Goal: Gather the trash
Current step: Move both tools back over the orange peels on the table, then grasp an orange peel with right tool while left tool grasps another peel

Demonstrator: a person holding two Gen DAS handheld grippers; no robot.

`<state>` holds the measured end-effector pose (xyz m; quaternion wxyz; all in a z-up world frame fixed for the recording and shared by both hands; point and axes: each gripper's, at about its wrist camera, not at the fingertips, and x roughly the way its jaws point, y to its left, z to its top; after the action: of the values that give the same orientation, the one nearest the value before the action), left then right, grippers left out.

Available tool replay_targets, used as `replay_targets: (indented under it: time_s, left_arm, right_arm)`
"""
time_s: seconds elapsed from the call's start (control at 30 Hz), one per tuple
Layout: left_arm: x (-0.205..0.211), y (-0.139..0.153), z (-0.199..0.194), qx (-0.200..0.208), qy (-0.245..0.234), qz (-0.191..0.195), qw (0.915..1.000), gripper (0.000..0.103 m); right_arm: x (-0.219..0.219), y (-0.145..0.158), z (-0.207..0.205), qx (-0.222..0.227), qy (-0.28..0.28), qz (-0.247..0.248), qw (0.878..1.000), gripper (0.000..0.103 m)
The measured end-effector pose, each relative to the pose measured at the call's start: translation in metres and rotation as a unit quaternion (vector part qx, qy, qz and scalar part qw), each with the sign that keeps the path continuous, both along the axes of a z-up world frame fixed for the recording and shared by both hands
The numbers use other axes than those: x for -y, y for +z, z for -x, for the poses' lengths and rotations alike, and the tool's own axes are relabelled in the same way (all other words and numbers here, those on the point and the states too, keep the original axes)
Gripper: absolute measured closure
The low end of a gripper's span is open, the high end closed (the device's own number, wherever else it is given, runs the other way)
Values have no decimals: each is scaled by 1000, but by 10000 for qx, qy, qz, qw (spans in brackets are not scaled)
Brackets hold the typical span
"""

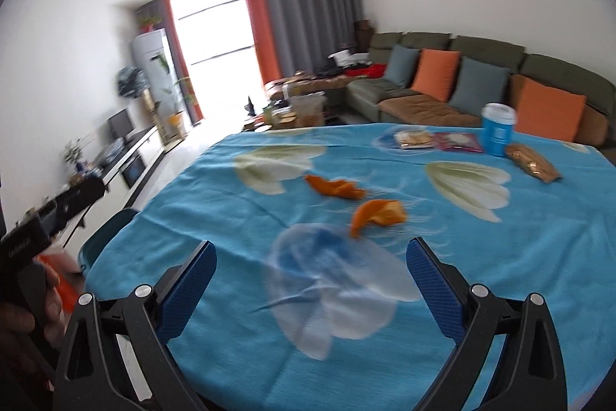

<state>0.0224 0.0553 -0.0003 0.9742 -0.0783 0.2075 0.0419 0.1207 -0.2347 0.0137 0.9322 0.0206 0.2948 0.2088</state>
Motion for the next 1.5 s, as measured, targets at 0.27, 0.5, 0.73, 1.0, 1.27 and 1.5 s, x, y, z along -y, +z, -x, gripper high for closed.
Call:
replay_targets:
  time_s: [0.27, 0.5, 0.73, 1.0, 1.27, 1.5]
  left_arm:
    - [18, -16, -16, -218, -339, -113, 9991, 6]
    - [21, -25, -33, -358, -450, -170, 9982, 6]
    - [16, -30, -52, -447, -439, -140, 9979, 6]
    - [14, -37, -75, -545, -499, -70, 9972, 6]
    - [15, -44, -94, -619, -579, -8, 9964, 6]
    - [22, -43, -115, -618, -713, -114, 9955, 6]
  right_arm:
    - [0, -1, -15, 31, -182, 132, 9997, 8]
    - [-8, -11, -41, -199, -250, 323, 9990, 18]
    - [-17, -31, -74, -641, -213, 501, 9965, 37]
    - [-23, -50, -106, -1218, -42, 355, 9919, 55]
    - [-25, -60, -120, -1476, 6, 344, 9885, 84]
    - [-19, -62, -121, -1538, 5, 164, 9880, 95]
